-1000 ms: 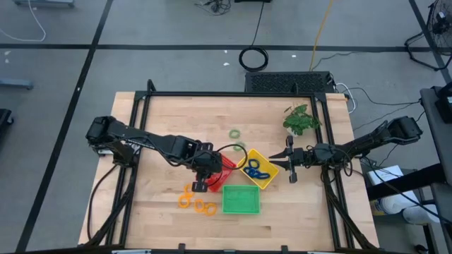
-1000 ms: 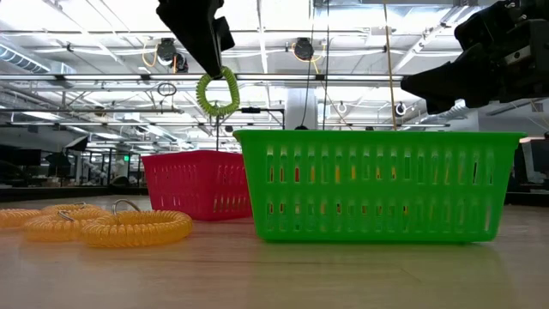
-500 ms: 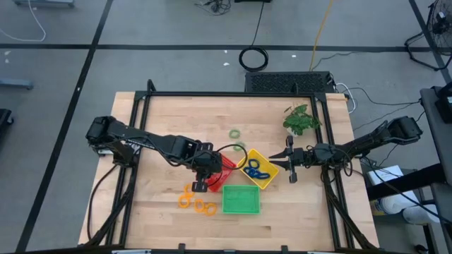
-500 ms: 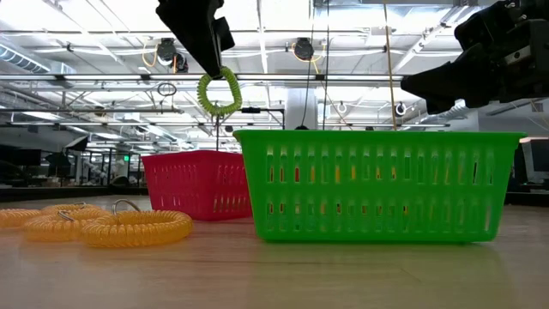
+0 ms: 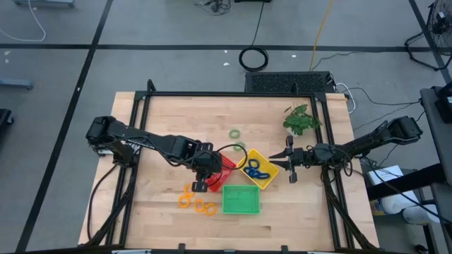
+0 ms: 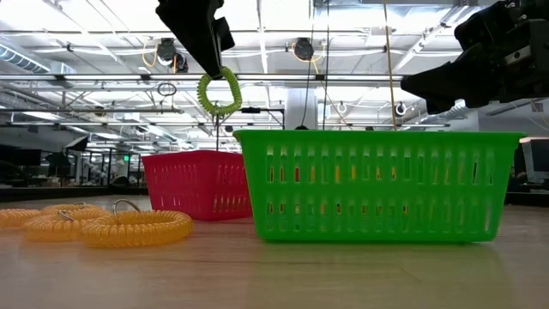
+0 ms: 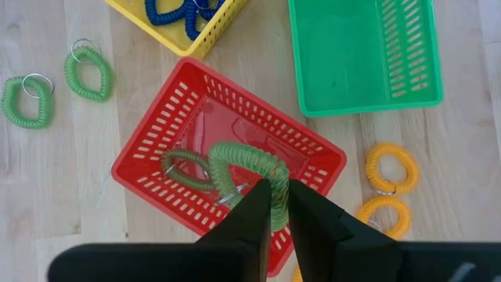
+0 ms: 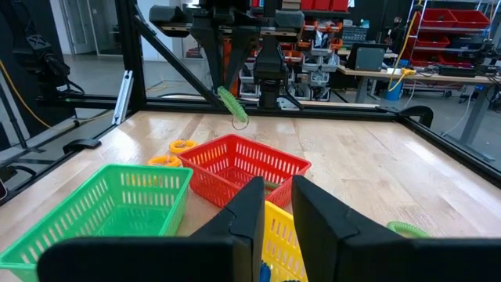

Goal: Sort spring keychains
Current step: Put the green spring keychain into the red bin

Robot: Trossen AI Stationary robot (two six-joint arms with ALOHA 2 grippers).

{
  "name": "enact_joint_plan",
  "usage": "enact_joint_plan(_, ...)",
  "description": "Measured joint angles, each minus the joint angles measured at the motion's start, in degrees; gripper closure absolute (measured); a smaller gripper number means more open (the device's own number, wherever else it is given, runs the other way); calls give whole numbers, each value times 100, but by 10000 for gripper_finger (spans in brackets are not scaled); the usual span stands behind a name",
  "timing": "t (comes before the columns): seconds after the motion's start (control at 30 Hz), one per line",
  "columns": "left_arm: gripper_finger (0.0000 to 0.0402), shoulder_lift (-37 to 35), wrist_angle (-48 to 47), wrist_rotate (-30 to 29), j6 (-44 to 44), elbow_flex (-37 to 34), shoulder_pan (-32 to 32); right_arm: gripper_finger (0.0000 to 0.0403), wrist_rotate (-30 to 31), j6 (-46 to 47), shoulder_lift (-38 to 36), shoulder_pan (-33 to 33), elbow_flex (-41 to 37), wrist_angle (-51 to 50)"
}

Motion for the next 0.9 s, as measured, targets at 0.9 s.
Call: enact_joint_plan(0.9, 353, 0, 63, -13, -5, 0, 0, 346, 0, 0, 0, -1, 0, 1)
